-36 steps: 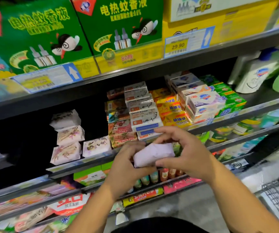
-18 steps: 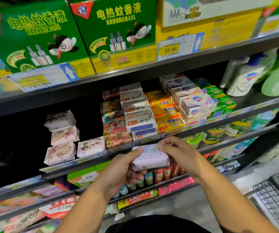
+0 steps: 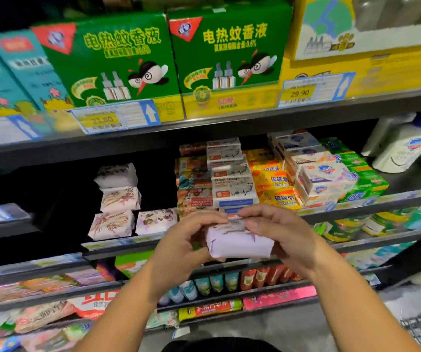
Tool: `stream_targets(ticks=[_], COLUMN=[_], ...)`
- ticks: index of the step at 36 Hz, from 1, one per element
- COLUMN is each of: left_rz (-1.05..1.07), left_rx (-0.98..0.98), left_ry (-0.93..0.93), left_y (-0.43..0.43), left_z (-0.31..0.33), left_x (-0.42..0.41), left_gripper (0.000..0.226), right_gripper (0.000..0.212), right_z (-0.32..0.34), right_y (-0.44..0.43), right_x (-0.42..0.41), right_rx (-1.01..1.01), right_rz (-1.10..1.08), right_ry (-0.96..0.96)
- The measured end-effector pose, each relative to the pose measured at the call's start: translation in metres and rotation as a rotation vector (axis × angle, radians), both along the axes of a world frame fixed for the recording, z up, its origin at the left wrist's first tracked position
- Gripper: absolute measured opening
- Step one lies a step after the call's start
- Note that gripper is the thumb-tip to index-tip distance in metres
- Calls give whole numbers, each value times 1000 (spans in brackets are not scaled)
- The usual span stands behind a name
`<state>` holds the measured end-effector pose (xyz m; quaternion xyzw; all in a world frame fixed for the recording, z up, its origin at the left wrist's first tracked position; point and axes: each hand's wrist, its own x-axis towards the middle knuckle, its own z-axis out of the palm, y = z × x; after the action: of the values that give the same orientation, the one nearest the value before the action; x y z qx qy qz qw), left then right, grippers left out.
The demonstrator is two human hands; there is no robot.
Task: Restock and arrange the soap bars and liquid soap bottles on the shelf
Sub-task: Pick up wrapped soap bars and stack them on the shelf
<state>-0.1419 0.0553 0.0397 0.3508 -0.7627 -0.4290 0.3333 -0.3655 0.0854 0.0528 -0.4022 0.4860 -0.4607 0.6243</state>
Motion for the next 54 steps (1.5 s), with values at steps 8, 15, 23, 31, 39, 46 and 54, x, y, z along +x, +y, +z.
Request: stream_targets(ticks=[8,15,23,31,39,46,54], left_rz=[13,320,298,374,635,595,547], left_rx=[-75,-356,-250,-308,-228,-106,-201], left_ry=[-591,-691,-723,-733,-821,-1000,-924], left_y=[0,-6,-18,-29,-86,-135,-147], left_z=[10,12,9,-19,-21,-14,-25], left_x=[22,47,84,134,177,167,182], left_gripper=[109,97,86,67,64,57,59], right_gripper=[29,24,25,26,40,45,31], right_z=[-3,-3,-9,-23,-23,-30,-16], right_y=[-23,-45,-70,-105,-116,-111,-110], right_x=[30,73,110,139,158,174,174], right_rx=[-82,-191,-206,-229,-359,-426,-388], right_rz=[11,80,209,251,524,673,675], right_ry=[147,344,410,457,1124,1444,1470])
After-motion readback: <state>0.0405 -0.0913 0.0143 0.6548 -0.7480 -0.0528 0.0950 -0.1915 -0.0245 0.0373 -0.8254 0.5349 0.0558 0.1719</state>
